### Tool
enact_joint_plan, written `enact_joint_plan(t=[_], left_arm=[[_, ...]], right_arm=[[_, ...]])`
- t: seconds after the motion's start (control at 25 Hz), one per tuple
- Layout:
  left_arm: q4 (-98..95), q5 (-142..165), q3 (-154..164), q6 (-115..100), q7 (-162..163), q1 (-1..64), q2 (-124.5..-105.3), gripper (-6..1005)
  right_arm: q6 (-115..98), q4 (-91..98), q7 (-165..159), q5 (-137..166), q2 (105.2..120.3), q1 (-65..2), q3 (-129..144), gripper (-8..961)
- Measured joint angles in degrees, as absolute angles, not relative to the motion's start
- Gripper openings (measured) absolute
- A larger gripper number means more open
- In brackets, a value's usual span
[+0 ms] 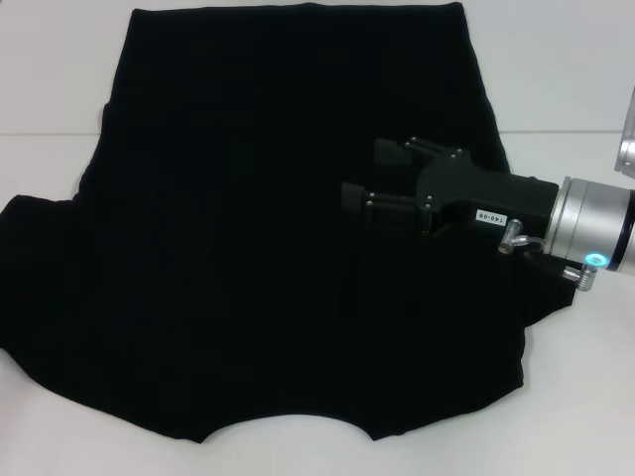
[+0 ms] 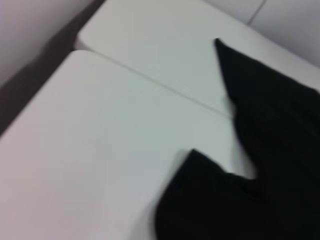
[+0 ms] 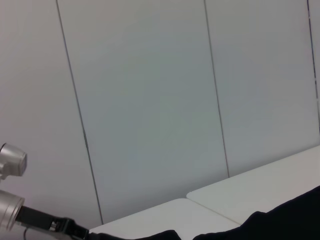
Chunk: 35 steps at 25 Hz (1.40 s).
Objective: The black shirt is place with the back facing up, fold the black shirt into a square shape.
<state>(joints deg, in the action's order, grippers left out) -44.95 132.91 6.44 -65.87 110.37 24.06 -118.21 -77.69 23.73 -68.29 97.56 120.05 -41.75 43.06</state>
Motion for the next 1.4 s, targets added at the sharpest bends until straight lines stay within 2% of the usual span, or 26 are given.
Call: enact_joint_plan(t=[0.24, 0.4, 0.64, 0.88, 1.08, 1.28, 1.4], left_arm=[[-43.3, 129.4, 7.3, -70.0, 108.3, 26.1, -118.02, 19], [-39.9, 128.9, 11.1, -70.9, 106.1, 30.1, -117.96, 18], [-38.1, 128.5, 23.1, -72.4, 104.7, 34.2, -119.58, 16], [-37.8, 128.5, 32.4, -71.3, 105.0, 35.7, -121.0, 124], [-38.6, 127.5, 31.7, -71.0, 105.0, 35.4, -121.03, 313], [-39.0, 124.3, 27.5, -68.1, 105.8, 33.4, -120.41, 552], [-38.5, 125.2, 24.6, -64.2, 109.8, 32.7, -119.98, 616]], right_arm=[[-77.7, 23.7, -68.2, 97.6, 120.03, -41.7, 43.1, 917], [-77.7, 23.7, -68.1, 97.6, 119.96, -41.6, 43.1, 917], [-77.5, 23.7, -68.1, 97.6, 119.87, -41.5, 43.1, 917], [-77.0, 23.7, -68.1, 97.6, 119.88, -41.4, 43.1, 917], [-76.9, 23.9, -68.1, 97.2, 119.88, -41.4, 43.0, 917], [-76.5, 24.1, -68.7, 96.3, 119.53, -41.4, 42.9, 917], [-76.3, 24.2, -68.9, 96.2, 119.46, -41.4, 42.7, 917]])
